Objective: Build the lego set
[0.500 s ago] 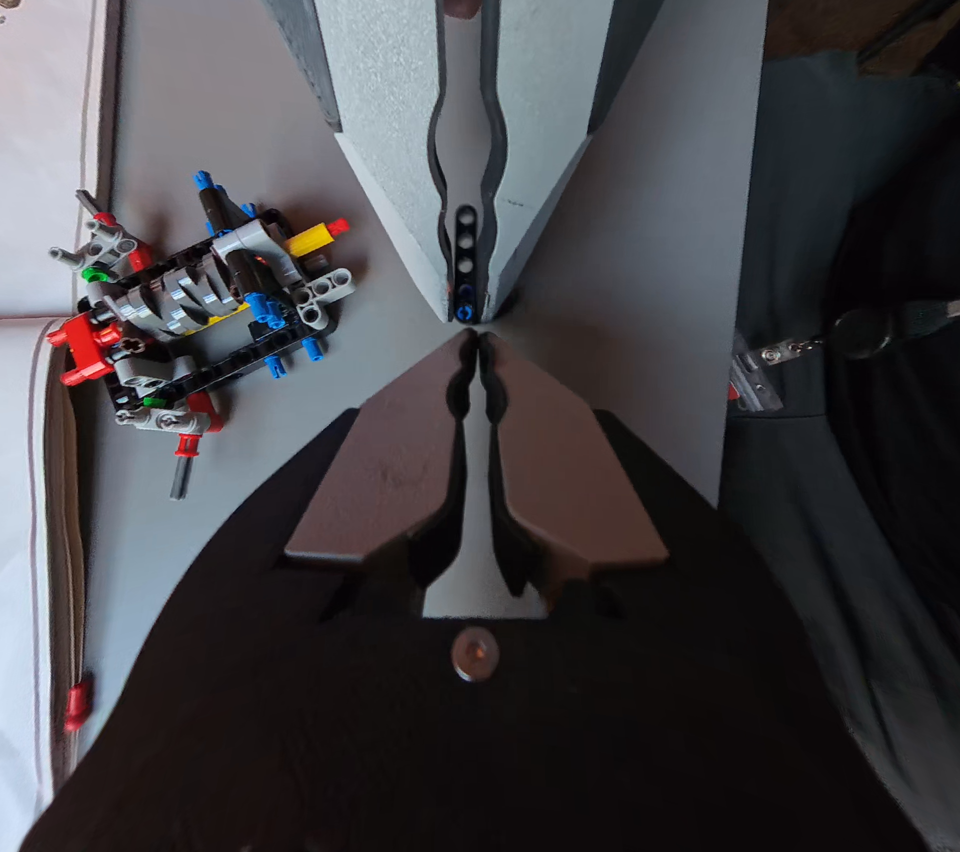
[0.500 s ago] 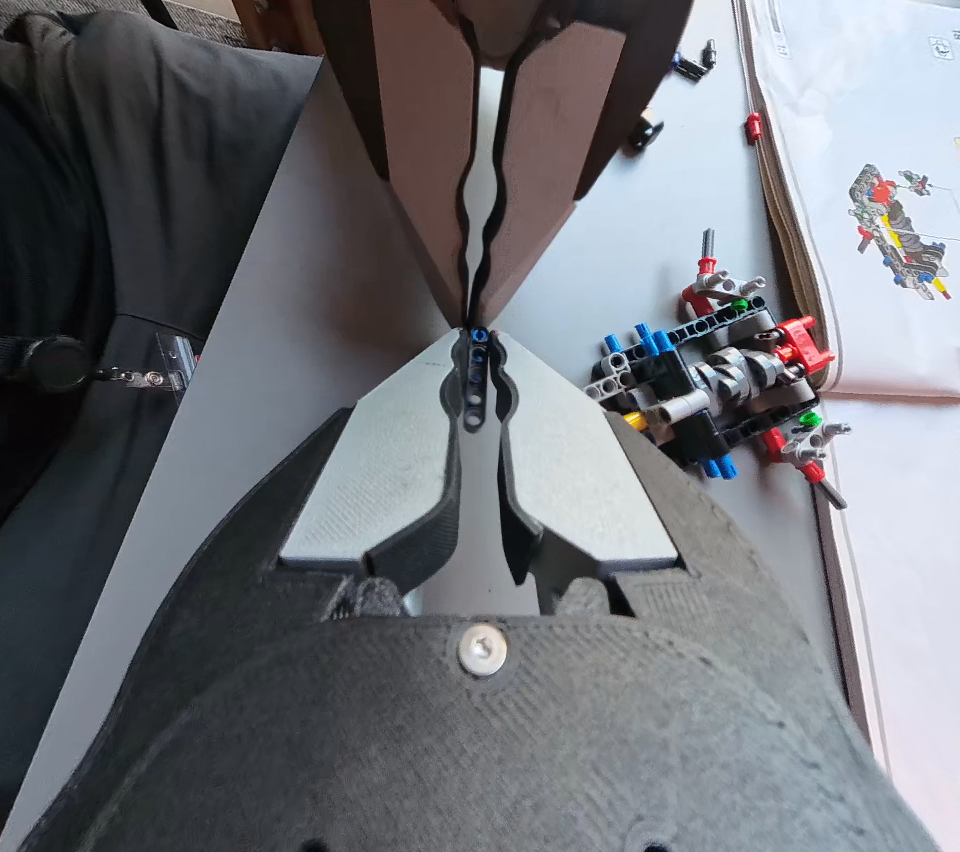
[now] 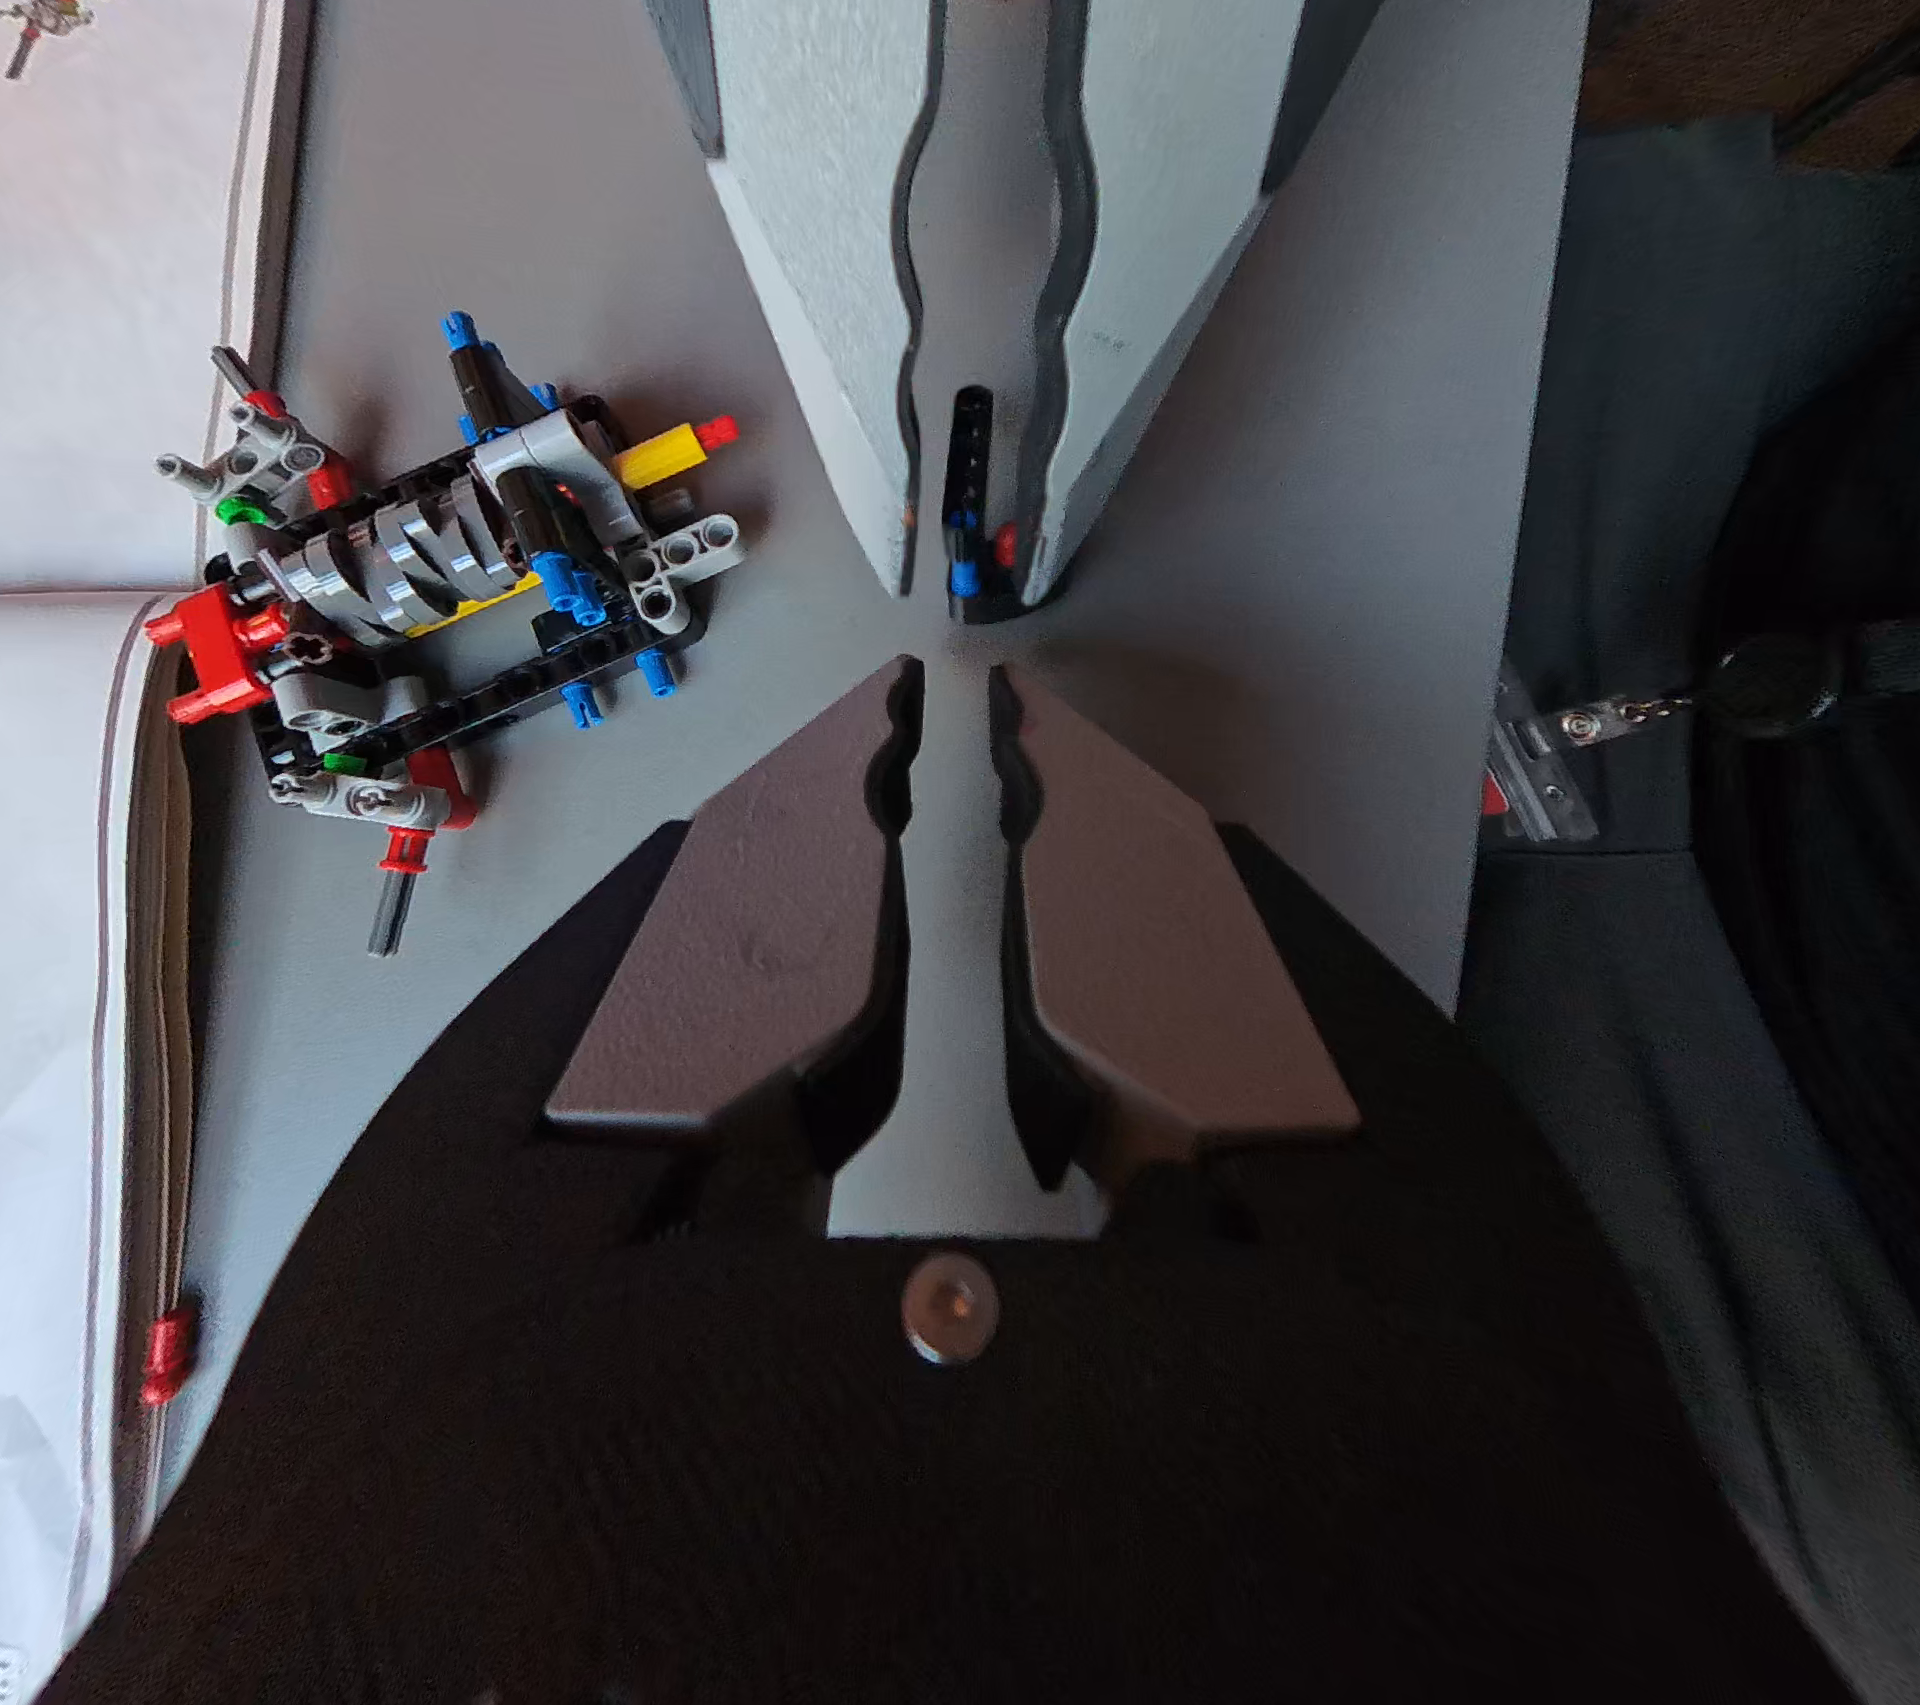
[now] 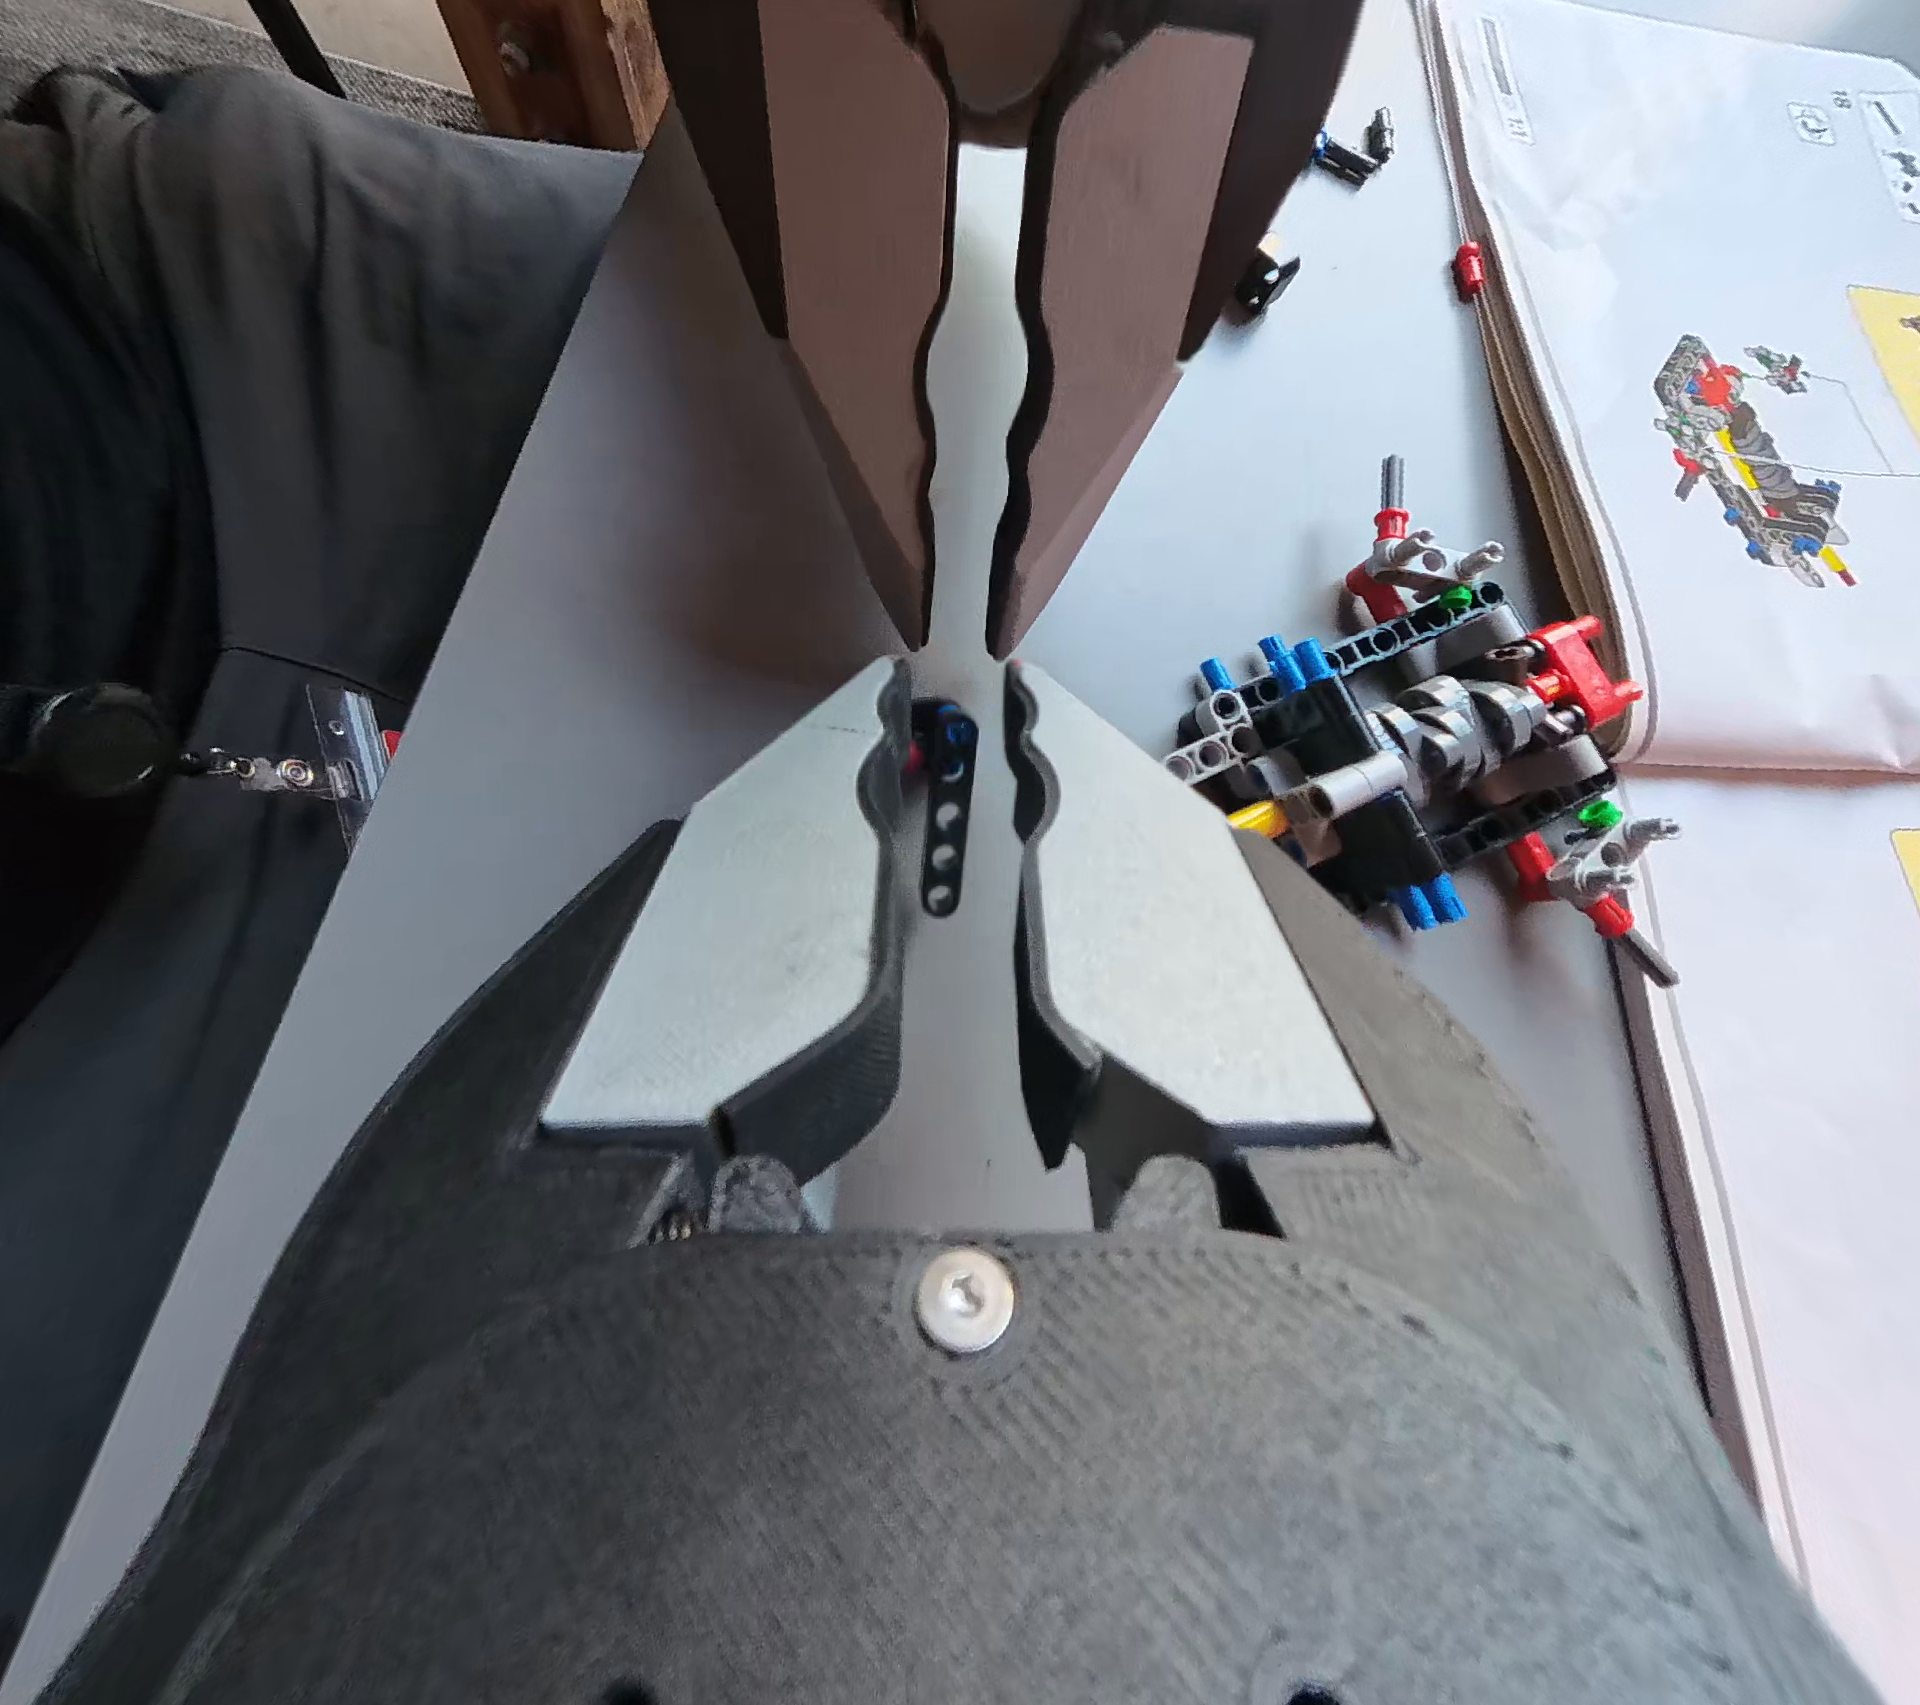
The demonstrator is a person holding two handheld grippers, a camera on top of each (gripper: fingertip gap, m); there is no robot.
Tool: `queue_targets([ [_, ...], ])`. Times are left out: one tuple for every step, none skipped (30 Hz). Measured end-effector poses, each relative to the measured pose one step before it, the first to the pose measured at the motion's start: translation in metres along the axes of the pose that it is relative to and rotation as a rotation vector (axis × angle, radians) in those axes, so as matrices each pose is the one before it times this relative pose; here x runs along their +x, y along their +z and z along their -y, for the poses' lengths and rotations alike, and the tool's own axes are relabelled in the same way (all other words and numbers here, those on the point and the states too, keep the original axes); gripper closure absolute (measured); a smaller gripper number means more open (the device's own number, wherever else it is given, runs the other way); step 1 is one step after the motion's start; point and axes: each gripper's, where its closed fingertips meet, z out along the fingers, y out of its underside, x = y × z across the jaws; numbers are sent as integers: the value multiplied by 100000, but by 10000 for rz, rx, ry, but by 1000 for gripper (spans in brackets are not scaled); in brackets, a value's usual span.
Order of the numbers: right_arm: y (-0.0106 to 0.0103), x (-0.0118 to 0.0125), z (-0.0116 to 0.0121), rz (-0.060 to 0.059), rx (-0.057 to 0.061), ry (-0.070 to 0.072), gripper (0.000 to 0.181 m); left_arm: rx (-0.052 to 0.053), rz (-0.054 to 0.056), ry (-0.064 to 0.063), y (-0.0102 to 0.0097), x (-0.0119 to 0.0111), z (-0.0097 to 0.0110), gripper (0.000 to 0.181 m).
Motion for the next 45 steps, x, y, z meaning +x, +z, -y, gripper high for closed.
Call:
queue_targets([
  [-172,-10,129,15,52,10,166,-15,-28,-35,131,38,-88,172],
  [-201,12,31,1,7,-3,165,-17,-58,-19,97,88,-66,172],
  [-230,48,-27,-32,-3,1,163,-17,3,-3,56,-2,-68,172],
  [-271,56,-144,-38,-17,23,160,-38,37,11,13,-53,-99,172],
  [-341,53,-337,-35,-76,58,158,-29,64,4,-23,-113,-76,172],
  [-440,139,-495,-94,-88,88,157,1,30,-5,-56,-73,-24,172],
  [-496,179,-483,-113,22,114,156,31,5,-24,-81,-34,41,172],
  [-483,109,-429,-58,92,139,157,83,27,-35,-93,-71,149,172],
  [-380,139,-405,-44,97,175,158,132,-22,-40,-88,-23,276,172],
  [-222,50,-332,32,60,191,159,170,-57,-61,-52,30,404,172],
  [-51,-62,-255,89,25,166,160,183,-118,-72,-1,122,516,171],
  [78,-166,-170,117,-10,79,160,155,-146,-72,66,177,526,167],
  [195,-139,-103,46,-48,-16,159,70,-112,-44,149,140,377,163],
  [236,-155,-18,23,-48,-93,159,-20,-2,2,204,-13,182,159],
  [276,-151,15,26,-54,-122,159,-94,92,43,253,-166,-44,158],
  [269,-72,44,-12,-62,-121,160,-166,46,68,278,-95,-248,159],
  [263,-10,45,-33,-70,-105,163,-227,-16,50,282,-10,-422,165],
  [231,-15,16,5,-98,-75,164,-211,-27,77,242,64,-434,177],
  [171,-60,33,53,-92,-55,168,-106,67,103,203,-27,-275,180],
  [104,1,56,12,-77,-64,175,117,16,72,34,66,133,181],
  [33,-3,114,12,-47,-87,176,-41,74,31,26,-106,-52,181],
  [-16,69,67,-19,-101,-80,176,-34,44,-24,-32,-106,-16,180],
  [-49,127,8,-48,-157,-65,176,-57,7,-45,-66,-97,-59,178],
  [-48,121,-9,-44,-187,-54,176,-57,6,-39,-95,-105,-95,175],
  [-35,150,-27,-53,-216,-41,176,-20,-17,-17,-121,-42,-88,171],
  [-5,85,-44,-22,-247,-46,176,122,-35,-12,-157,59,111,168],
  [7,-25,64,40,-202,-76,176,268,-30,-8,-191,94,368,167],
  [34,-96,131,70,-146,-85,176,289,-58,16,-156,184,453,166],
  [63,-104,105,76,-161,-86,176,177,11,32,-67,57,360,166],
  [86,-73,54,60,-174,-87,176,35,125,46,15,-154,160,165],
  [98,-11,78,27,-133,-88,176,-52,72,55,104,-95,-8,165],
  [69,64,136,-13,-59,-63,176,-32,-75,39,128,104,-30,164],
  [73,24,123,30,-38,-31,176,48,-52,-18,111,76,76,164],
  [67,-29,66,70,-62,-2,176,75,-30,-8,62,66,74,165],
  [71,-37,35,65,-87,-6,176,40,-27,30,37,97,-1,166],
  [57,-50,7,51,-110,-37,176,4,16,49,-13,39,-46,166],
  [20,-20,17,27,-113,-63,176,14,53,42,-80,-38,-52,167],
  [8,-29,47,25,-109,-76,176,34,33,21,-123,-24,-27,168],
  [-4,-19,70,25,-108,-86,176,66,-17,-2,-131,22,26,172],
  [0,-21,59,27,-113,-74,176,74,-32,-22,-101,38,48,174],
  [27,-42,19,57,-144,-77,176,71,-53,-47,-62,67,71,175],
  [24,-17,21,42,-131,-71,176,41,-54,-57,-56,57,69,175],
  [11,5,46,27,-97,-53,176,36,-57,-49,-67,64,42,174],
  [4,6,74,29,-66,-28,176,10,-10,-57,-58,-6,18,174],
  [21,-76,49,78,-54,-19,176,-11,37,-58,-43,-68,-11,174],
])
